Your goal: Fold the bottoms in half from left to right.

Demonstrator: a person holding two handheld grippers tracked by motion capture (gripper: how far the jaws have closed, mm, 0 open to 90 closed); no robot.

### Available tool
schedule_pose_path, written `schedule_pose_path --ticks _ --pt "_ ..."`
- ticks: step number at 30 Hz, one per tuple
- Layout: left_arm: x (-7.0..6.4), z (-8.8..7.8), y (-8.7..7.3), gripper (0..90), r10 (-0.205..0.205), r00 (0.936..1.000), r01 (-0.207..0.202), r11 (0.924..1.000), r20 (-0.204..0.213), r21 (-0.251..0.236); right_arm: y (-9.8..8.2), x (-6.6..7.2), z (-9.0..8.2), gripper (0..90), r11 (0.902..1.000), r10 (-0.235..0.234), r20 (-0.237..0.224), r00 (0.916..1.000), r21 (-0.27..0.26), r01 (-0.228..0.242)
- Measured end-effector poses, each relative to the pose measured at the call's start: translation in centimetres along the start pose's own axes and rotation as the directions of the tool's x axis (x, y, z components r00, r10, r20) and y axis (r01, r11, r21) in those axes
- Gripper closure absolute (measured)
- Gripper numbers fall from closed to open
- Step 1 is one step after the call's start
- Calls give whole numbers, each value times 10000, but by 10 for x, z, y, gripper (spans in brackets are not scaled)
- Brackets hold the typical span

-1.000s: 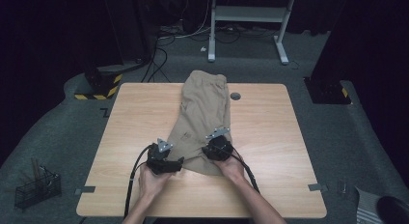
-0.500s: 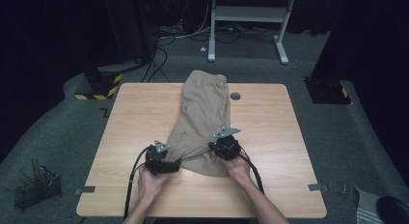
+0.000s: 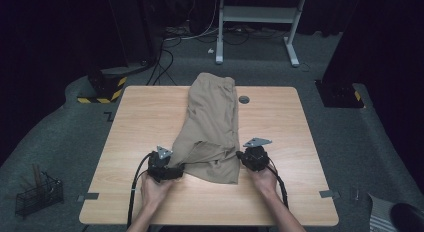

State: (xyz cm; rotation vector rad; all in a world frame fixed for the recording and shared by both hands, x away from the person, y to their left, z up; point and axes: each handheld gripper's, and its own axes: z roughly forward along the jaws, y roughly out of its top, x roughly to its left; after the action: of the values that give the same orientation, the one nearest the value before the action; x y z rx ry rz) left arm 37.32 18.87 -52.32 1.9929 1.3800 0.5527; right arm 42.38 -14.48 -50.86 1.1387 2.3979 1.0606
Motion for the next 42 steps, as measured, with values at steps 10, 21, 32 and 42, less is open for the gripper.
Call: schedule_pose_path --ticks 10,21,32,42 --pt "-1 1 0 166 -62 9999 64 9999 147 -133 27 20 -2 590 9978 -199 -535 9984 -648 165" --pt "-1 2 -2 157 76 9999 -73 9997 116 -244 45 31 50 550 9985 -73 -779 9969 541 115" --pt "-1 1 -3 157 97 9999 -95 9996 69 -280 36 27 35 888 9966 -680 -725 9951 419 711" --pt "-3 1 -4 153 109 9999 -107 9996 62 -265 22 16 11 886 9971 -734 -458 9963 -215 725"
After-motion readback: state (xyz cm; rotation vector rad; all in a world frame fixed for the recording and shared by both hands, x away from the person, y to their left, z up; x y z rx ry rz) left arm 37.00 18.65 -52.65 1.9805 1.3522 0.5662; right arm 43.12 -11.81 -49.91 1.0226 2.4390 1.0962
